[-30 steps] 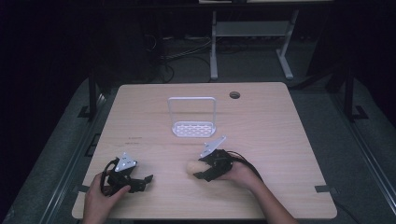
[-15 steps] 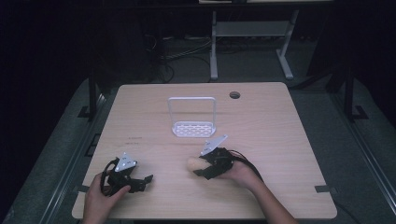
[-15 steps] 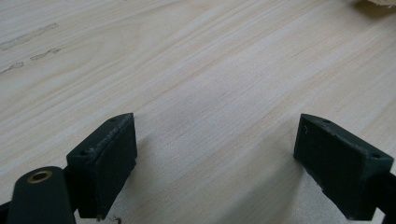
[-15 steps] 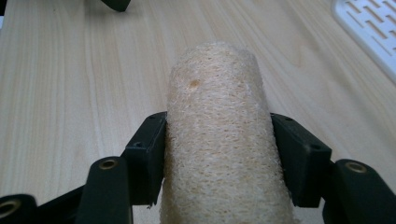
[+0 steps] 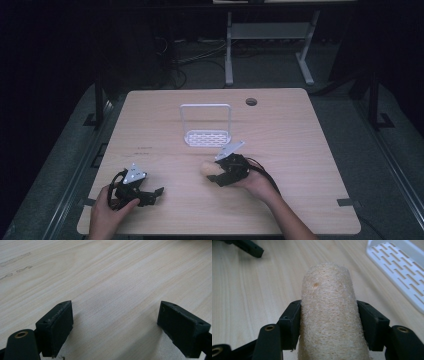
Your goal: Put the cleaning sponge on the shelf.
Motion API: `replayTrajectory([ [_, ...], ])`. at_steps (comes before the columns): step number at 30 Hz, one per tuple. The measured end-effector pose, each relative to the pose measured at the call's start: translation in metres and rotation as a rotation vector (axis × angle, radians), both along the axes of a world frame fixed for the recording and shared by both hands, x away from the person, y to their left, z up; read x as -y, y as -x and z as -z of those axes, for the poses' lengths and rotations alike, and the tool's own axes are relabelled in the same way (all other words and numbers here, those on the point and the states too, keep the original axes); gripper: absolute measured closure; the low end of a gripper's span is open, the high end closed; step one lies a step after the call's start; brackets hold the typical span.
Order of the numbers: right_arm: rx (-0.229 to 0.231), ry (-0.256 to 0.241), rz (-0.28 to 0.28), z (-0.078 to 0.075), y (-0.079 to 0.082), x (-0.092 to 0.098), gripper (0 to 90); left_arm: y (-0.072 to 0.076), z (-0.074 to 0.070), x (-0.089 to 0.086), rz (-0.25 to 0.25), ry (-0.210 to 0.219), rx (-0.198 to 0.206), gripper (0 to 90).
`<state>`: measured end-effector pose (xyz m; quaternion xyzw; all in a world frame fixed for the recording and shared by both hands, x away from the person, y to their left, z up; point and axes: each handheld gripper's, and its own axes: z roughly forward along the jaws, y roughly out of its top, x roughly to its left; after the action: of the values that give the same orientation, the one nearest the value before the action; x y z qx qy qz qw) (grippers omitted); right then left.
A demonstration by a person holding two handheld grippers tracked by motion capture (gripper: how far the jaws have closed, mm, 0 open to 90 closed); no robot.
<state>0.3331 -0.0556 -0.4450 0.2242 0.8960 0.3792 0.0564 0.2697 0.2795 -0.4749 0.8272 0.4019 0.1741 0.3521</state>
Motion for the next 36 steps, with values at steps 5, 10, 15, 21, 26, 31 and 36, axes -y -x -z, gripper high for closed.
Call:
replayTrajectory([
  [5, 0.008, -0.002, 0.046, -0.001, -0.005, 0.001, 39.5, 0.000, 0.000, 0.000, -0.002, 0.003, -0.002, 12.7],
  [10, 0.009, -0.004, 0.067, -0.004, -0.011, 0.002, 39.5, 0.000, 0.000, 0.000, 0.000, 0.001, 0.000, 12.7],
  [15, 0.012, -0.012, 0.081, -0.006, -0.016, 0.001, 39.5, 0.000, 0.000, 0.000, 0.000, 0.001, 0.000, 12.7],
  [21, 0.027, -0.017, 0.101, -0.011, -0.021, -0.001, 39.5, 0.000, 0.000, 0.000, 0.000, 0.001, 0.000, 12.7],
  [26, 0.036, -0.018, 0.120, -0.014, -0.028, -0.002, 39.5, 0.000, 0.000, 0.000, 0.000, 0.001, 0.000, 12.8],
  [31, 0.036, -0.011, 0.138, -0.015, -0.034, -0.004, 39.5, 0.000, 0.000, 0.000, 0.000, 0.001, 0.000, 12.7],
  [36, 0.042, -0.017, 0.157, -0.016, -0.041, -0.007, 39.5, 0.000, 0.000, 0.000, 0.000, 0.001, 0.000, 12.8],
])
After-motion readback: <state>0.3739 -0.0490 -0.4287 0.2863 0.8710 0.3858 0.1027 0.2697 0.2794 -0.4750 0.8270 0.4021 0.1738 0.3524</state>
